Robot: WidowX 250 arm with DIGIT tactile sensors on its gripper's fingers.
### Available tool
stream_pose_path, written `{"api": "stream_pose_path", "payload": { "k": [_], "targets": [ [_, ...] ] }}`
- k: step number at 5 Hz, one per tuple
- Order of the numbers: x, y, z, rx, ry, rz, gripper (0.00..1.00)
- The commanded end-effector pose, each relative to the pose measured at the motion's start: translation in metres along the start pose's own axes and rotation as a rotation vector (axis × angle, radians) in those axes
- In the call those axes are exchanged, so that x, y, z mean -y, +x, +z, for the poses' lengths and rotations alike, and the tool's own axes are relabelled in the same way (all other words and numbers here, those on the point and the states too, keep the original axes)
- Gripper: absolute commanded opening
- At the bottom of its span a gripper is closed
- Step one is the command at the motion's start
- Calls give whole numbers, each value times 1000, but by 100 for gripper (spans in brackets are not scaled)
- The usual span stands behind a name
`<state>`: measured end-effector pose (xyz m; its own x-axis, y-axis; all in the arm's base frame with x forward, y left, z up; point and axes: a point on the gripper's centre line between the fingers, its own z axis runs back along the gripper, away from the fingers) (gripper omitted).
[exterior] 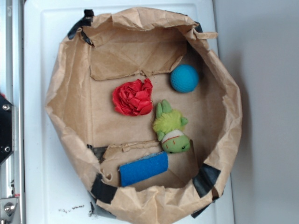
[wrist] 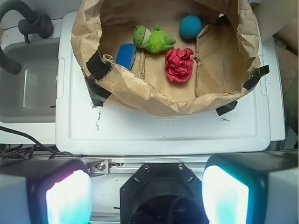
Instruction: Grab the blue ball.
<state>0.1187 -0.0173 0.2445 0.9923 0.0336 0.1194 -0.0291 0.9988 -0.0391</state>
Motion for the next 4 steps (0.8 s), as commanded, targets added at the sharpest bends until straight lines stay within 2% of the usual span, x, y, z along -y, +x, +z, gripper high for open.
{"api": "stream_pose_path", "payload": {
  "k": [1,2,3,4],
  "targets": [
    [0,0,0,0,0,0,100],
    [4,12,-10,44,-31,21,100],
    [8,38,-25,54,-30,35,100],
    [8,38,-25,54,-30,35,100]
  ]
}}
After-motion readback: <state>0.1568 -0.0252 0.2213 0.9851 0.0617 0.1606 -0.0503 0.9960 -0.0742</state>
